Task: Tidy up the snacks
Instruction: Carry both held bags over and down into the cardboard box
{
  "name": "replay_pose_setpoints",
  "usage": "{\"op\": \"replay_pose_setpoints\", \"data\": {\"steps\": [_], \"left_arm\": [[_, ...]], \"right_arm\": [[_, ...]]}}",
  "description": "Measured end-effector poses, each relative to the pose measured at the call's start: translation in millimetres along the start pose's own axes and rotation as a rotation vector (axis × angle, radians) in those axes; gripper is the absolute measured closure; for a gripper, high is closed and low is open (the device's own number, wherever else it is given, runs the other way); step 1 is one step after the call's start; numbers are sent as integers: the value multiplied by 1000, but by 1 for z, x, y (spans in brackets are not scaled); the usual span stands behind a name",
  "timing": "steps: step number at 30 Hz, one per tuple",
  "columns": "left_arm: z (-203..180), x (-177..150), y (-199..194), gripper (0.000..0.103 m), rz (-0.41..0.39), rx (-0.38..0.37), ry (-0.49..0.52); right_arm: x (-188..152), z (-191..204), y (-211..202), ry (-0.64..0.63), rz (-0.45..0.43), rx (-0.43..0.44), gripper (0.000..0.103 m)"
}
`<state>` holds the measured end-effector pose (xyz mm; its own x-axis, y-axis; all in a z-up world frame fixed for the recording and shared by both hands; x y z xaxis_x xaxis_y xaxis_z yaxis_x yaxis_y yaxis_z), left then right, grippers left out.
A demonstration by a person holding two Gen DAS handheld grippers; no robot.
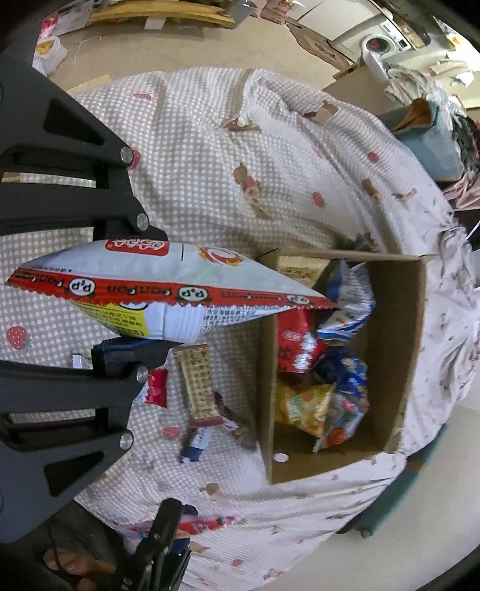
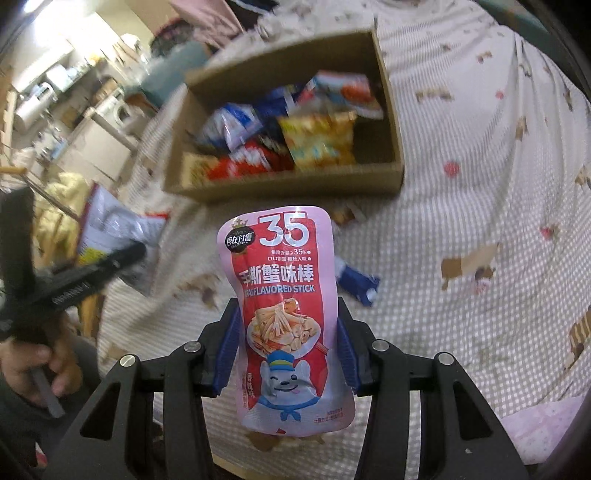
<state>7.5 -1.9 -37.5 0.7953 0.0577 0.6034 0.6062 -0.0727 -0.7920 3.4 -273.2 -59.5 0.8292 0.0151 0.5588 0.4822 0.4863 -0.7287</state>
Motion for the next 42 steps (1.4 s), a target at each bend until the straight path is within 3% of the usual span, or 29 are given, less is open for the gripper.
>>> {"op": "replay_pose_setpoints", "data": {"steps": [4, 9, 16, 24, 31, 42], "left_arm": [[4, 14, -23, 74, -90, 4, -15], [4, 36, -35, 74, -166, 29, 20], [7, 75, -17, 74, -163, 33, 9], [-5, 118, 18, 74, -172, 44, 50], [-19, 140, 49, 74, -187, 99, 122], [-35, 161, 83, 74, -155, 173, 133]], "right_arm": [[8, 10, -10, 17, -83, 30, 54], [18, 22, 6, 40, -106, 63, 54], [50, 34, 6, 19, -141, 63, 54], [93, 19, 36, 5, -141, 19, 54], [122, -1, 62, 29, -159, -17, 54], [146, -14, 93, 56, -151, -51, 54]]}}
Point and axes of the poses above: each gripper's, at about its wrist camera, not at the fingertips, and y roughly the way its jaws point, z to its left, x to its top, the point moved 2 cm from there along y, roughly the way its jaws point, and after that the axes turned 8 degrees about -z, right-handed, at the moved point
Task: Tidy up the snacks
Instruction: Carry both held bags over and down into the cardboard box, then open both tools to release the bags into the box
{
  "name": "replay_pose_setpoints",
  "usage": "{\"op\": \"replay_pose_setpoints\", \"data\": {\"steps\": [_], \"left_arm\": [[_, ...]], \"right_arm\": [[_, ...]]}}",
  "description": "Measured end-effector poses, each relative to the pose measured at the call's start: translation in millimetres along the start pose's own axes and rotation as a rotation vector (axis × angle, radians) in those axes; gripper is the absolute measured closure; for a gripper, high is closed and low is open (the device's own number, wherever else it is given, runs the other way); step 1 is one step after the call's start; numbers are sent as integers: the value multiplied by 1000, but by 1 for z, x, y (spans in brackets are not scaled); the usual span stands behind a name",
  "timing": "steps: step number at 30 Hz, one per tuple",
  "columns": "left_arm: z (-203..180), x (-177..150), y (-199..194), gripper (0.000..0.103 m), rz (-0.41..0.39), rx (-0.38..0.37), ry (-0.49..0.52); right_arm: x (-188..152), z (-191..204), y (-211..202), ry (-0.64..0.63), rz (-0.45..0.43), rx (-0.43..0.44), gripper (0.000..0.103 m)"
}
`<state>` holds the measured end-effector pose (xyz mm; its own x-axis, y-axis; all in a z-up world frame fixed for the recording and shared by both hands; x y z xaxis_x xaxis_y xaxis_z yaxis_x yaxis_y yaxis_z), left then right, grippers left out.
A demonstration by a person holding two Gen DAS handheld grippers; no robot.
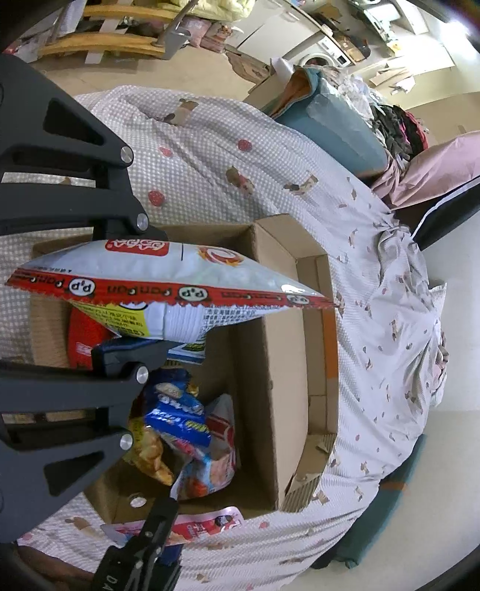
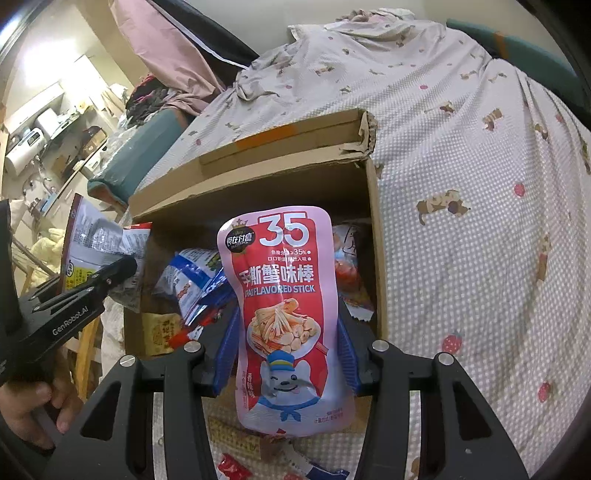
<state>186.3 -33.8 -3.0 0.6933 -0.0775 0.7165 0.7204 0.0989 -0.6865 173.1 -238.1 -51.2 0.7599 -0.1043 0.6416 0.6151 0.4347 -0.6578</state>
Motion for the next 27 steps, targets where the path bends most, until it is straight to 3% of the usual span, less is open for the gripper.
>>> {"op": "replay_pose_setpoints", "data": {"steps": [7, 13, 16, 18, 20, 23, 27], "left_arm": [[-10, 11, 19, 72, 51, 6, -14], [-24, 5, 23, 71, 86, -36, -8], [-26, 4, 22, 54, 90, -46, -19], [-26, 4, 20, 33, 85, -48, -28], [-24, 5, 17, 21, 75, -49, -46], [-23, 4, 12, 19, 78, -71, -55], [-24, 3, 5, 19, 63, -68, -38]], "right_arm": [[1, 1, 11, 11, 21, 7, 53], [-3, -7, 18, 57, 54, 10, 52], [-2, -12, 18, 99, 53, 29, 51], [0, -16, 18, 131, 53, 58, 49], [1, -16, 16, 140, 44, 64, 49], [4, -19, 13, 165, 37, 86, 42], [6, -18, 8, 161, 20, 83, 20]]}}
Point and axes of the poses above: each gripper's, at about its wrist camera, not at the fingertips, and y roughly the way its jaws point, z to its left, x to its top, the point moved 2 cm from there along y, roughly the way its jaws point, and after that the axes turned 8 degrees about -z, right-handed, at the moved point
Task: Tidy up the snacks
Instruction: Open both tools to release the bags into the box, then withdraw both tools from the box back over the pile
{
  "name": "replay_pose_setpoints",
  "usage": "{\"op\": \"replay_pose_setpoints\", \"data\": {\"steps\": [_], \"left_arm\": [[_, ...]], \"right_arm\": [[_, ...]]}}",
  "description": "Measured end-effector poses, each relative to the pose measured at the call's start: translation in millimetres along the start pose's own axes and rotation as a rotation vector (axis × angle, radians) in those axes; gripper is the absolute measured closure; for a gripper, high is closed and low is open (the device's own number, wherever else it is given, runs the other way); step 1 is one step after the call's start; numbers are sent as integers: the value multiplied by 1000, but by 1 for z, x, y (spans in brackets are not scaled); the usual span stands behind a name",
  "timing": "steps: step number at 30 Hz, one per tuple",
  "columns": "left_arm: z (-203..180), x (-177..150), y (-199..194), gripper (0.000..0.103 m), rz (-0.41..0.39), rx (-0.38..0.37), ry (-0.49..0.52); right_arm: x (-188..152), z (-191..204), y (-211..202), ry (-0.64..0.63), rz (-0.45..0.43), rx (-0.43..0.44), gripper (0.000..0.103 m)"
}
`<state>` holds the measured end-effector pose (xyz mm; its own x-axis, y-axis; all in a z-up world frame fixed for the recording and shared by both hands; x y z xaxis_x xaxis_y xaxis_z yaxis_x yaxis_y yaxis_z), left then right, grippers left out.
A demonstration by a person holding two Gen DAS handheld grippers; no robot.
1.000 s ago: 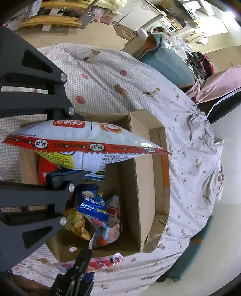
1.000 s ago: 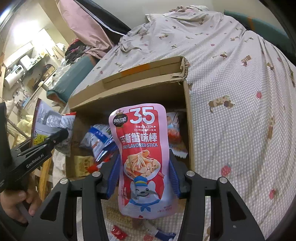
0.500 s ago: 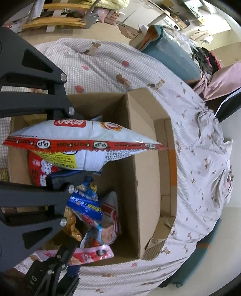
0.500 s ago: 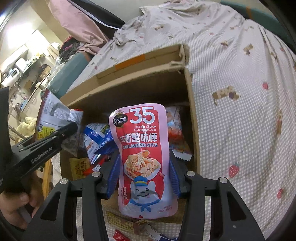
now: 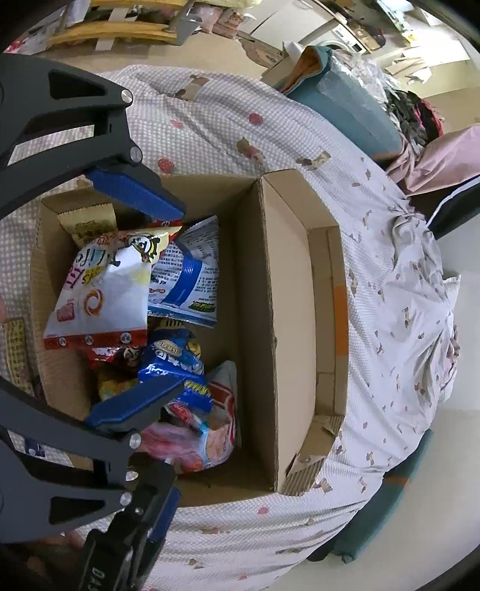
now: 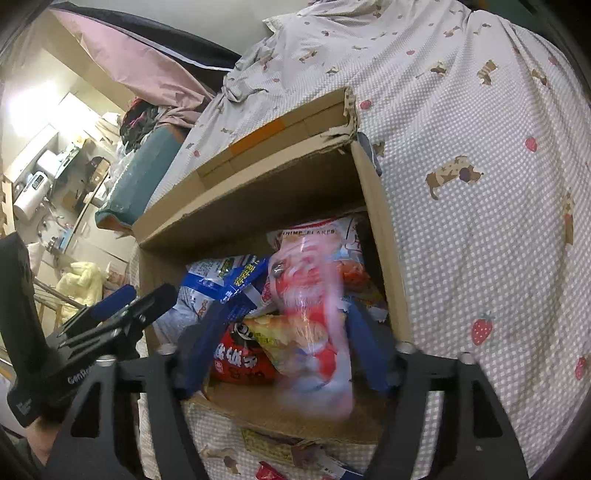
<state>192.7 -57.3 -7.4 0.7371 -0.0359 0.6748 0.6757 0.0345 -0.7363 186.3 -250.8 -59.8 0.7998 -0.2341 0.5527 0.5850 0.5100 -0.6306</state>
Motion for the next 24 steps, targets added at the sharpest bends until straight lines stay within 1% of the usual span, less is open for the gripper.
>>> {"op": "replay_pose_setpoints", "data": {"steps": [12, 20, 24], "left_arm": [[2, -7, -7, 19, 12, 15, 6], [9, -9, -22, 19, -27, 14, -16], [17, -13, -32, 19, -48, 9, -41]], "right_arm": [[0, 6, -8, -12, -3, 8, 19], [-2, 12, -21, -48, -22, -2, 19], [-4, 12, -28, -41, -29, -4, 19]]}}
Point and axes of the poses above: each gripper's, at about its wrist camera, not at the fingertips, and y roughly the way its jaws point, z to its left, x to its top, the point moved 2 cm from there along y, roughly the way its jaws point, and after that the axes turned 8 degrees about -z, right-handed, at the moved point
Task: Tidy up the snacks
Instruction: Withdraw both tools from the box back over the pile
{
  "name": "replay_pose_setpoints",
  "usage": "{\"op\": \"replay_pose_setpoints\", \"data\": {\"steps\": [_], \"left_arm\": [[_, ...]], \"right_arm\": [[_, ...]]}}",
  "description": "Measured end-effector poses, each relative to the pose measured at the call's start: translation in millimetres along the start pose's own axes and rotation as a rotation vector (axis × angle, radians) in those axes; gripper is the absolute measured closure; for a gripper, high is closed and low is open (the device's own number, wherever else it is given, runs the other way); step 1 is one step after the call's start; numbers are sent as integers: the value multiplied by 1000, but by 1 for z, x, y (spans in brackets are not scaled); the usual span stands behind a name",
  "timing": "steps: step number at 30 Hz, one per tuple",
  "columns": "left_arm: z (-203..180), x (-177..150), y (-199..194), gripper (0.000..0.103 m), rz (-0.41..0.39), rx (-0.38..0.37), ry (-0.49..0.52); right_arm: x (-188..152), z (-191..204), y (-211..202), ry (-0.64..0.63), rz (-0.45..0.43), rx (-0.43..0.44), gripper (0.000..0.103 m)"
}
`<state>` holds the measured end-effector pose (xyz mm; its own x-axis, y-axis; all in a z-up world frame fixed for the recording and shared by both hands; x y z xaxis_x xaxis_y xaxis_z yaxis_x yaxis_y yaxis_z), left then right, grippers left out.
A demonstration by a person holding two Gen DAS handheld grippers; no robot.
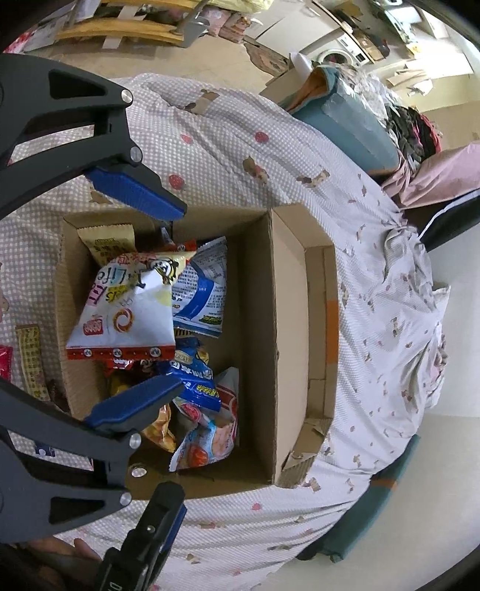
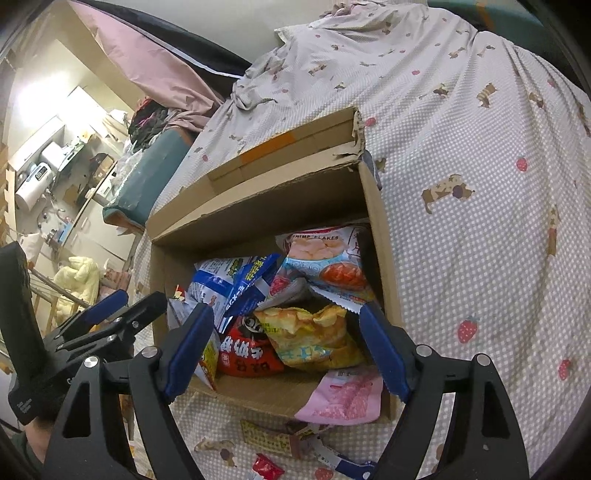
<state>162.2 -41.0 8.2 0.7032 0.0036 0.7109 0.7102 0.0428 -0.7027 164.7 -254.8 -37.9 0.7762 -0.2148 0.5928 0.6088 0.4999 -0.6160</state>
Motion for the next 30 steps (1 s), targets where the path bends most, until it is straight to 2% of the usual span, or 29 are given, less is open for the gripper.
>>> {"op": "replay_pose_setpoints", "data": {"steps": [5, 15, 30], "left_arm": [[13, -7, -12, 19, -16, -9, -26], [41, -28, -30, 19, 17, -38, -100], [54, -66, -53, 19, 96, -75, -109]], "right_arm": [[-7, -1, -12, 5, -8, -12, 19], [-21, 7, -26, -21, -5, -33, 19], [-54, 16, -46, -33, 21, -35, 19]]}}
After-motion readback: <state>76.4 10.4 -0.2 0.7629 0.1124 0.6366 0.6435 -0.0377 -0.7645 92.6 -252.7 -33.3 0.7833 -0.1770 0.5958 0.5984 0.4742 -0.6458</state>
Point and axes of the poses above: each gripper's, at about its wrist camera, not at the fingertips, and y roughly the way its jaws point, z to its left, x to its top, the point moved 2 cm from there along y, roughly the way its jaws point, and after that the axes turned 8 degrees about -z, right-handed, at the moved point
